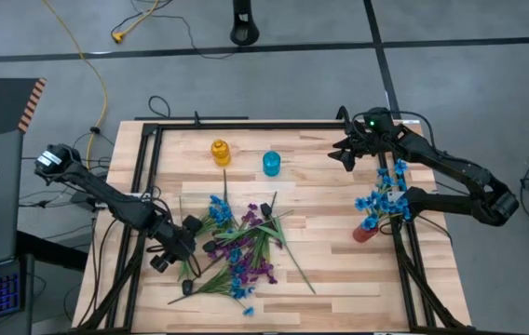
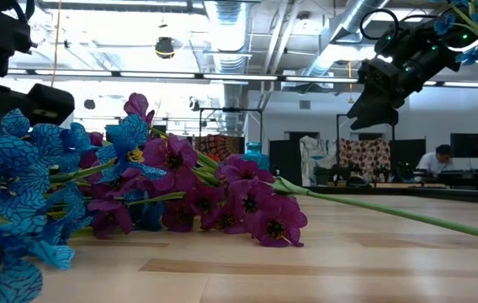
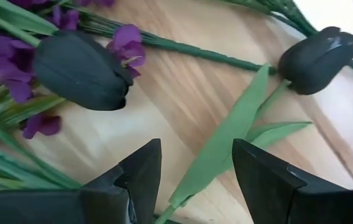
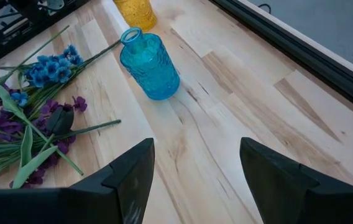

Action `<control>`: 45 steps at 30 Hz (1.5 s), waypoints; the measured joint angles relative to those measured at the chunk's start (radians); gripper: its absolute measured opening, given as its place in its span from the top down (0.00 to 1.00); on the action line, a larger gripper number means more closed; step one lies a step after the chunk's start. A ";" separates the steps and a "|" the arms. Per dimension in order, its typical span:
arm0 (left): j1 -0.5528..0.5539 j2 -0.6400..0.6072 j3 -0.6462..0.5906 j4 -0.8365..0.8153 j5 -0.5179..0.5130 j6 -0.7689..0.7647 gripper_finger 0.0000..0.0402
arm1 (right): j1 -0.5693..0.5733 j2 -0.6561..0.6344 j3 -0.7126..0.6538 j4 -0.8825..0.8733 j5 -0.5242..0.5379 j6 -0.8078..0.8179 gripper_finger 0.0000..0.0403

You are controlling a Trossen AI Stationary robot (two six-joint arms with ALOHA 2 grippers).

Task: Sort flowers into vase by color
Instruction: Put the left black tulip into the yellow vase

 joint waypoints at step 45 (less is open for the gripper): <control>-0.032 0.346 0.216 -0.278 -0.142 0.115 0.54 | 0.000 0.000 0.000 -0.013 0.000 -0.009 0.34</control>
